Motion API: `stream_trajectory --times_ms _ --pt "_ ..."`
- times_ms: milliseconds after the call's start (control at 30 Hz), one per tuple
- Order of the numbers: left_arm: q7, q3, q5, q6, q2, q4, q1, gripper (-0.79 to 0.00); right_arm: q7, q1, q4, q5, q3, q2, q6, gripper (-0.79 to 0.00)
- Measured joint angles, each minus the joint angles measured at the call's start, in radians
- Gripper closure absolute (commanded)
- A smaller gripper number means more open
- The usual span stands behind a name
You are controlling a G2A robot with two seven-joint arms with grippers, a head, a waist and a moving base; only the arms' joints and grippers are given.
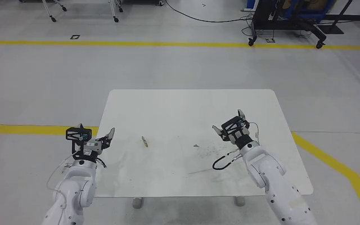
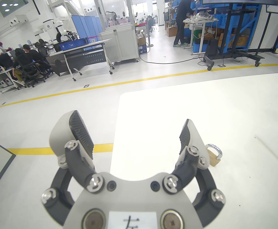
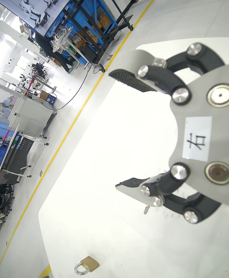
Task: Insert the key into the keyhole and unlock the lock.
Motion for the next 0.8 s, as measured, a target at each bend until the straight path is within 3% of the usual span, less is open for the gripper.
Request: stream_trajectory --times_ms 67,400,700,800 --pt "0.0 0.0 0.0 0.0 0.0 0.0 0.0 -0.785 0.015 0.035 0.028 -0.008 -0.04 -0.004 -0.057 -0.785" --pt "0.0 0.0 0.0 0.0 0.0 0.0 0.0 -0.785 0.032 0.275 0.24 0.034 -0.17 -0.006 -0.568 -0.785" --pt "0.0 0.0 0.0 0.0 0.0 0.0 0.0 -0.785 0.108 0.429 0.349 -0.069 -0.273 -0.008 -0.849 -0.785" --pt "0.0 0.0 0.0 0.0 0.0 0.0 0.0 -0.785 0.151 0.487 0.418 -0.074 -0.301 -0.014 -0.877 -0.785"
